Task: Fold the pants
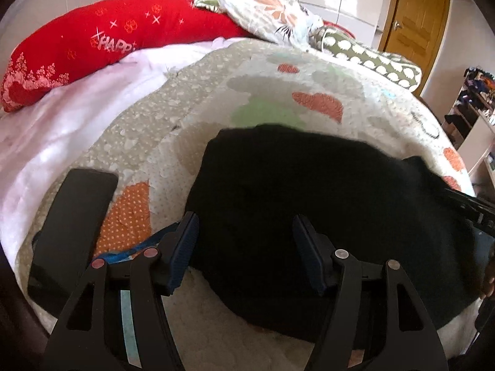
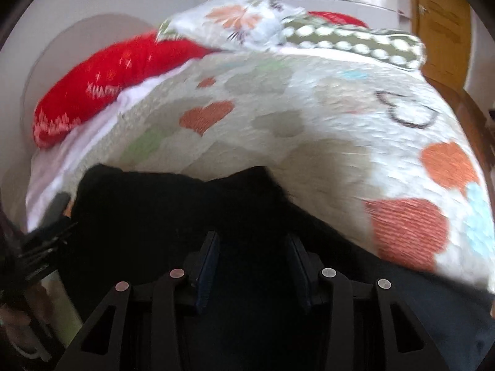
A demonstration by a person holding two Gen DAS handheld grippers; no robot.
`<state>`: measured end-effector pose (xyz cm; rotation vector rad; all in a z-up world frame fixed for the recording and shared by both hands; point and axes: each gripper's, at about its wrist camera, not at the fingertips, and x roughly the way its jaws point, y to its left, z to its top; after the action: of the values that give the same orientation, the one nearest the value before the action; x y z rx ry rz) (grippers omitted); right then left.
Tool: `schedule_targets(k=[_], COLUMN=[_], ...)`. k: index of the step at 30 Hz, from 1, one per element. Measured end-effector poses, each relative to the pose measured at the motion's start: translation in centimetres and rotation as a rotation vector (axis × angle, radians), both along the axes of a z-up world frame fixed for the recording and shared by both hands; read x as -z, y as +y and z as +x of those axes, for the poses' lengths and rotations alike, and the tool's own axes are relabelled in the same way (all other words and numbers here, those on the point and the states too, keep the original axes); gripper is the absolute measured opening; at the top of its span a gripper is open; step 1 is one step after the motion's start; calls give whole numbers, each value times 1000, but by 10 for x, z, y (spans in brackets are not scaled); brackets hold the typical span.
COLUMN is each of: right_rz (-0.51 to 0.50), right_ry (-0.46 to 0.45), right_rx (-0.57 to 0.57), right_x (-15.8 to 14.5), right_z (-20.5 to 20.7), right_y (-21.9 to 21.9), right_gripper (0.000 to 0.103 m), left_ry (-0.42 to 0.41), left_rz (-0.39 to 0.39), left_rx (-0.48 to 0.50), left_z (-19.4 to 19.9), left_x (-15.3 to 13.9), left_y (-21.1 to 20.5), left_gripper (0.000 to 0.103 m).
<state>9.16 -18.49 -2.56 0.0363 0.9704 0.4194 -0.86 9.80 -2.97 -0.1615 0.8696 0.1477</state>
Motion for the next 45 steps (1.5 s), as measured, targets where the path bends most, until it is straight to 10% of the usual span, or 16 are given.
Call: schedule_targets(k=[11,19,45], right_rz=[-228,-199,-155], right_ry=[-36,-26,-18], right_rx=[244,354,360], right_x=[-13,-8,15], right_z=[-66,-100,-74], right_y=[-131,-182,-195], right_gripper=[49,49,50], left_ry=[-66,-41,55], left_rz=[-54,-80,-17], left_rx=[155,402,522], left_z=[-5,11,41], left_x=[-33,-27,4], left_y=[-65,-152,-230], left_gripper=[64,64,64])
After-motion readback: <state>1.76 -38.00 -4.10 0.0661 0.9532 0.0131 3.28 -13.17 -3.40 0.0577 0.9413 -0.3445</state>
